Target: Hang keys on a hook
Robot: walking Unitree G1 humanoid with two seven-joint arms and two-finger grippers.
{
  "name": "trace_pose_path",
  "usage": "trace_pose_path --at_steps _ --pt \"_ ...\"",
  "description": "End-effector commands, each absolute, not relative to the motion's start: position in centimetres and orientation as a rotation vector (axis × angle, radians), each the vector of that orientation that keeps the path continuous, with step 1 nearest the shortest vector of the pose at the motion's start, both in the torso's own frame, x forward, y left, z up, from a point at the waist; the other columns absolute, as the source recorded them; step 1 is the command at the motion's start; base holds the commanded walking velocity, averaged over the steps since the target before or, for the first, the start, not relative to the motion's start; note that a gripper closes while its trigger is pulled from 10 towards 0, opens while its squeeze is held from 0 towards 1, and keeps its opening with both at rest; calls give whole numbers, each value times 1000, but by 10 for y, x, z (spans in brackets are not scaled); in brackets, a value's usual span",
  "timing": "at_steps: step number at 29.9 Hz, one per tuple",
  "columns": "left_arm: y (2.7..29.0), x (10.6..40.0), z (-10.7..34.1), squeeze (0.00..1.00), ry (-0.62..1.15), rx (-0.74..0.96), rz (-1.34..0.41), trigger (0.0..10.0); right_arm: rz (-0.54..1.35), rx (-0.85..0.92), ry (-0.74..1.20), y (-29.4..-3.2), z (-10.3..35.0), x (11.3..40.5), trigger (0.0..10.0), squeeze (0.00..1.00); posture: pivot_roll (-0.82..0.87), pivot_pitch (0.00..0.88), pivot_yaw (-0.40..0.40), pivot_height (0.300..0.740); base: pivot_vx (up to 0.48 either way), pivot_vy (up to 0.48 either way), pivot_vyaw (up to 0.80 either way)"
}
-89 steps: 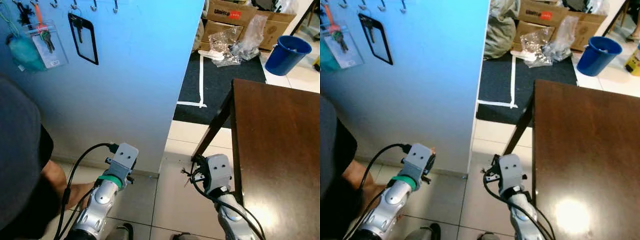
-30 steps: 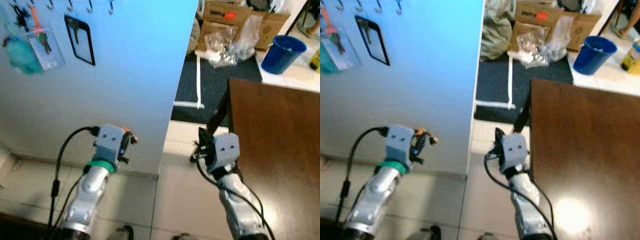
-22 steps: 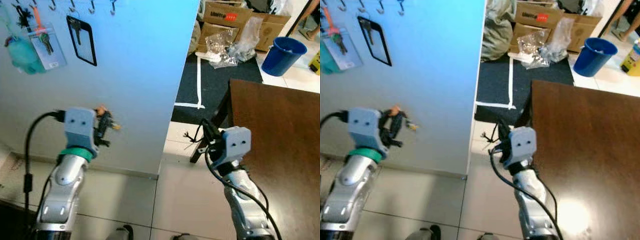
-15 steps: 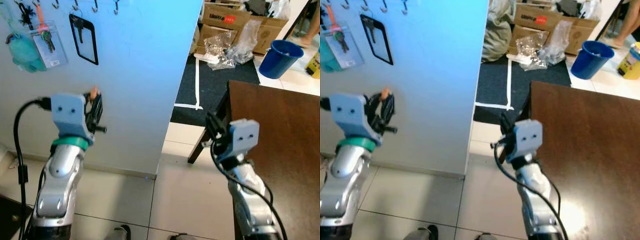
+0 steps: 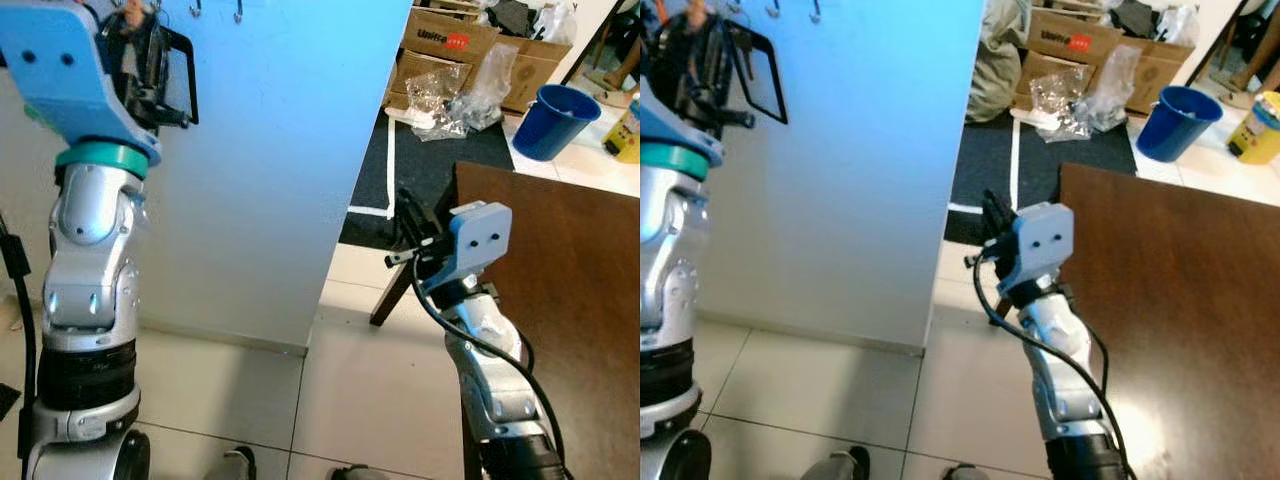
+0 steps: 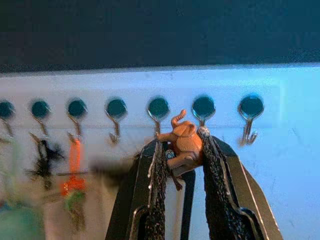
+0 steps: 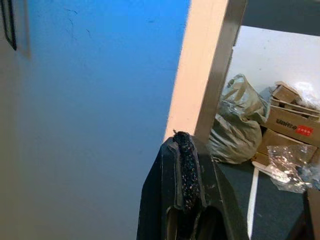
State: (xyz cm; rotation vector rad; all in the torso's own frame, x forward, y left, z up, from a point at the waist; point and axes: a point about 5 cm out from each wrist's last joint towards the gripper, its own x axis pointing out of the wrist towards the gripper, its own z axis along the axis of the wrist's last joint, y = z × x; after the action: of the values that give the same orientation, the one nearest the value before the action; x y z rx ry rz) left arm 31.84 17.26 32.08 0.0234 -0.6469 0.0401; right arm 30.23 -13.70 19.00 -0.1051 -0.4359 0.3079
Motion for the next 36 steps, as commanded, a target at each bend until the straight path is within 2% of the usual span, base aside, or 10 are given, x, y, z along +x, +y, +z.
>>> trace_pose_path --at_steps 1,6,10,15,19,25,26,31,35,36 --pt "167 325 341 0 -702 49 27 10000 347 -105 -466 -128 201 301 10000 0 -8 99 49 740 0 0 0" --pt "168 324 341 0 -695 70 33 10000 347 -93 -464 -127 204 299 10000 0 -14 99 53 740 0 0 0" --pt "159 309 307 0 -580 100 -33 10000 306 -73 -434 -135 197 295 10000 0 -11 90 55 740 0 0 0" --pt "155 300 292 0 -538 117 -58 10000 297 -73 -436 -136 197 294 10000 0 -9 84 53 740 0 0 0" --pt "147 272 251 0 -422 199 -179 10000 280 -112 -411 -144 189 289 10000 0 14 78 48 740 0 0 0" --pt "144 262 239 0 -388 213 -216 10000 271 -123 -399 -147 186 285 10000 0 23 69 37 740 0 0 0" --pt "143 252 231 0 -363 214 -232 10000 256 -124 -394 -151 185 279 10000 0 27 61 31 740 0 0 0" --pt "155 227 216 0 -281 203 -154 10000 202 -123 -422 -164 201 253 10000 0 16 46 23 740 0 0 0" --pt "160 226 215 0 -274 216 -120 10000 192 -134 -422 -169 203 248 10000 0 13 38 23 740 0 0 0" --pt "166 229 216 0 -278 232 -77 10000 165 -132 -406 -176 201 246 10000 0 10 30 23 740 0 0 0"
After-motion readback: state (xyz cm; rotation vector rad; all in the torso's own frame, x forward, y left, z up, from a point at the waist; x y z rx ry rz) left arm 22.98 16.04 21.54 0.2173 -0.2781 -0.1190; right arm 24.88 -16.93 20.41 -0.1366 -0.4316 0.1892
